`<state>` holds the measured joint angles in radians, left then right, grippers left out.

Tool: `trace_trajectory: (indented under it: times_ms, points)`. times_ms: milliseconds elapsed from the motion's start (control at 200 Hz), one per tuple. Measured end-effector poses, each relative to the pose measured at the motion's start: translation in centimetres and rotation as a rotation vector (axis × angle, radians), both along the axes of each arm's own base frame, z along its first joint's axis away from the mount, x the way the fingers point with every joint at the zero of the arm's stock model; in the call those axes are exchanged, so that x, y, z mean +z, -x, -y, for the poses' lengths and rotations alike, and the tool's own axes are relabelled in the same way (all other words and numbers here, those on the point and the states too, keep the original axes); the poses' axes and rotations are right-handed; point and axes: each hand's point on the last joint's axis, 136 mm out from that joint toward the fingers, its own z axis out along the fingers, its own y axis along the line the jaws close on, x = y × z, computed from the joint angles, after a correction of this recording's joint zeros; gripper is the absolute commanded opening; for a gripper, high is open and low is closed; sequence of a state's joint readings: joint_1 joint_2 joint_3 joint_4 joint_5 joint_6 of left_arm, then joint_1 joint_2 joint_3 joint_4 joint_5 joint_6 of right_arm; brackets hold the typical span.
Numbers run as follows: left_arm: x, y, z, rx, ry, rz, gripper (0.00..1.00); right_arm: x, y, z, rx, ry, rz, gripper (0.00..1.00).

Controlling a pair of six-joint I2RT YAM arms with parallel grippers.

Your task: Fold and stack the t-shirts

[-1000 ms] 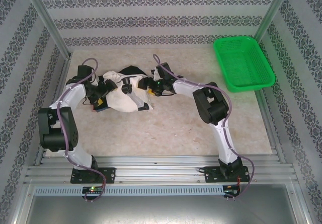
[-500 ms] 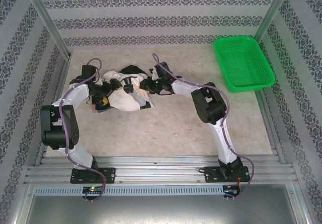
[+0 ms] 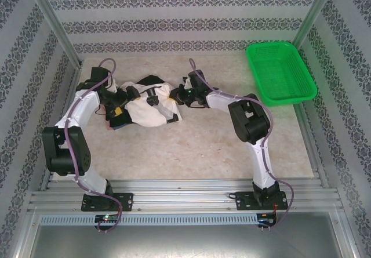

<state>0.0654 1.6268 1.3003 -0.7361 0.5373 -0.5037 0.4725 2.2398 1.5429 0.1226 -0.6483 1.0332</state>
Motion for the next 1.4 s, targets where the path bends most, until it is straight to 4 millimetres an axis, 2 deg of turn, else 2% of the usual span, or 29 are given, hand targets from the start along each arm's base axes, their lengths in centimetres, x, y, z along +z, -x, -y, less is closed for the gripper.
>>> trace_trajectory:
  times_ms: [130, 370, 520, 650, 844, 954, 1059, 1174, 1279, 1399]
  points:
    - [0.5, 0.6, -0.2, -0.002, -0.022, -0.002, 1.0, -0.3, 0.3, 1.0, -0.023, -0.006, -0.015, 0.11]
    - [1.6, 0.9, -0.1, 0.004, -0.02, 0.019, 1.0, -2.4, 0.8, 2.5, -0.063, -0.002, -0.067, 0.1]
    - [1.6, 0.9, 1.0, -0.012, -0.013, 0.02, 0.99, -3.5, 0.8, 4.1, -0.099, 0.001, -0.094, 0.1]
    - [1.4, 0.9, 2.2, -0.032, -0.006, 0.027, 0.99, -3.7, 0.5, 4.8, -0.113, 0.001, -0.096, 0.1]
    - [0.6, 0.6, 4.4, -0.069, -0.008, 0.023, 0.99, -3.6, 0.5, 4.8, -0.113, -0.001, -0.093, 0.1]
    - [-1.2, 0.3, 5.8, -0.101, -0.029, -0.011, 0.98, -3.6, 0.4, 4.8, -0.117, -0.006, -0.093, 0.1]
    - [-3.1, -0.2, 6.1, -0.109, -0.072, -0.047, 0.96, -3.6, 0.4, 4.9, -0.123, -0.012, -0.095, 0.1]
    - [-4.4, -0.9, 5.6, -0.095, -0.12, -0.061, 0.95, -3.5, 0.3, 4.9, -0.124, -0.017, -0.092, 0.1]
    - [-4.7, -1.8, 5.6, -0.077, -0.133, -0.039, 0.94, -3.6, 0.3, 5.0, -0.125, -0.019, -0.09, 0.1]
    - [-4.3, -3.0, 6.9, -0.084, -0.124, -0.003, 0.93, -3.6, 0.3, 5.0, -0.125, -0.02, -0.088, 0.1]
